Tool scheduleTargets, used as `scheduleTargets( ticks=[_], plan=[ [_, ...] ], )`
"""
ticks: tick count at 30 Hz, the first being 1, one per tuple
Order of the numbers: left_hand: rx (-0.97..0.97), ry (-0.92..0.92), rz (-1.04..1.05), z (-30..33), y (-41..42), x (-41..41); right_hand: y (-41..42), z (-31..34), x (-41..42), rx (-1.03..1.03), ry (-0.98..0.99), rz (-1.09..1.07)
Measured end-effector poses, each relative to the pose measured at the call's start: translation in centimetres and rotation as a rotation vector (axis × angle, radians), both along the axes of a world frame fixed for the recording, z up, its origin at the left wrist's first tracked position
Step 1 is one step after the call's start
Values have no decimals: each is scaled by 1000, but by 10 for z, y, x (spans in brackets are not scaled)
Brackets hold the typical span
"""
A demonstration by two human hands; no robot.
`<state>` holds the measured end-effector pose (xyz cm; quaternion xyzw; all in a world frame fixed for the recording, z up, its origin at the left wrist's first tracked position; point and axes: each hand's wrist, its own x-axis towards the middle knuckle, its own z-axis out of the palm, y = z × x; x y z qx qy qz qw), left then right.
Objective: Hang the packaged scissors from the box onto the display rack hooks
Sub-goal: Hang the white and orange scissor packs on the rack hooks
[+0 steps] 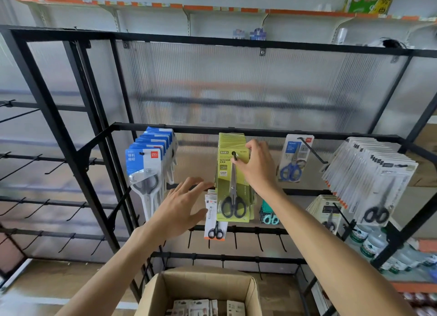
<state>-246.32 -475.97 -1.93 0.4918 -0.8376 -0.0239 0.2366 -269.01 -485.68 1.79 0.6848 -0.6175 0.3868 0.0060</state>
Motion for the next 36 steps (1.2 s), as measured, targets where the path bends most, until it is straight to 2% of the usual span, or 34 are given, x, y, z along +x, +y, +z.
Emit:
scheduleTargets(
  ticks=[8,18,30,36],
  plan=[
    [-25,2,-40,1,5,-1,18,-2,5,-185,200,19],
    [-7,22,-51,-5,7,2,26,-14,1,-119,120,87],
    [45,16,-72,-15,1,-18,40,-17,-8,-106,128,78],
    [89,-7,-51,-31,3,-7,59,-49,-35,-94,152,116]
  ],
)
